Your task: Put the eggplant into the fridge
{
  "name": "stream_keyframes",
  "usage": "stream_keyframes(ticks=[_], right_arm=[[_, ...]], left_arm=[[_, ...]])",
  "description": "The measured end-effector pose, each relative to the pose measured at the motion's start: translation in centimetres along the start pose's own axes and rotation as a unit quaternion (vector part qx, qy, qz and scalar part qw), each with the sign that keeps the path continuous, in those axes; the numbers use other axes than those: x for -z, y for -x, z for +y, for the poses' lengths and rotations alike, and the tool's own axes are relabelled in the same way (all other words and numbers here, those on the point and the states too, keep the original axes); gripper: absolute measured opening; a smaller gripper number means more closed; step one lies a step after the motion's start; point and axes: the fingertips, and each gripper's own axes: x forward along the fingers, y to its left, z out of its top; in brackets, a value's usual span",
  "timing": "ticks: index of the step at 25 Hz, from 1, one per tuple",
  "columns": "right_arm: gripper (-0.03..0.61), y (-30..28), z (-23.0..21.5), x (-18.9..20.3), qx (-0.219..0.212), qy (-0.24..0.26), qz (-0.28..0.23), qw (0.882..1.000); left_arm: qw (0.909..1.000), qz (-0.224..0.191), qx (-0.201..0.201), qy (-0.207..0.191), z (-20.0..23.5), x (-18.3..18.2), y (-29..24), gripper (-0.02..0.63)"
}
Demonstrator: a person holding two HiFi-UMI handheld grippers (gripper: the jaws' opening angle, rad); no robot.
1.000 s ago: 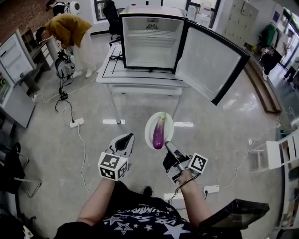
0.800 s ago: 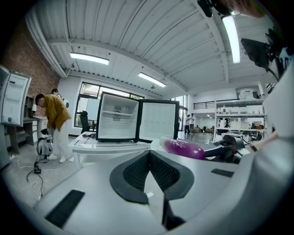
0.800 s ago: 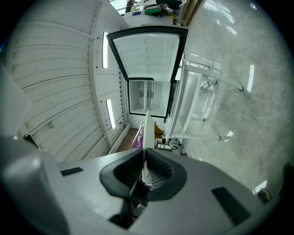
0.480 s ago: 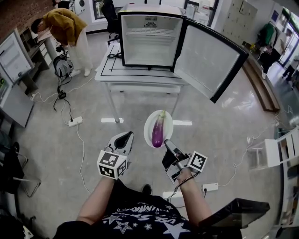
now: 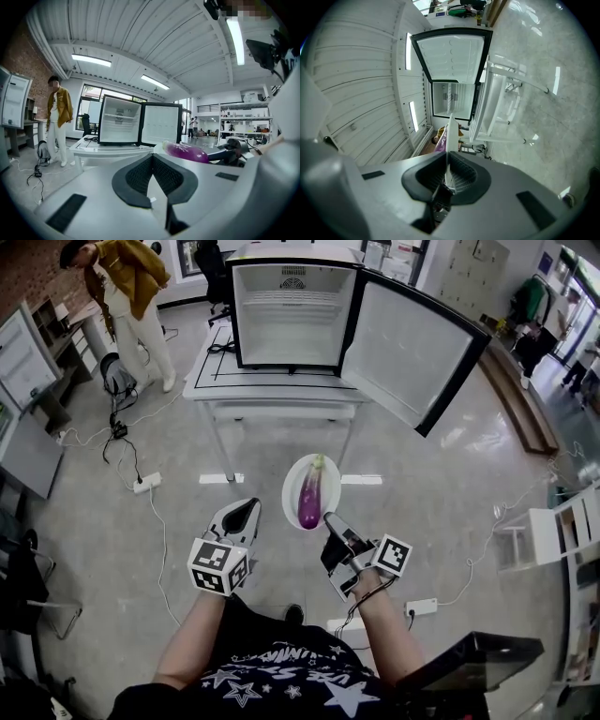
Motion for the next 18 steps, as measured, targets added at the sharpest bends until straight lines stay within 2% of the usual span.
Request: stream_keyframes(ticks=[18], right_arm=[[0.021,1.0,-0.9,-0.8,0.003,-0.01,-0.008,1.0]], left_arm=[[1.0,0.007,0.004,0.003,-0.8,1.0,-0.7,0.008]])
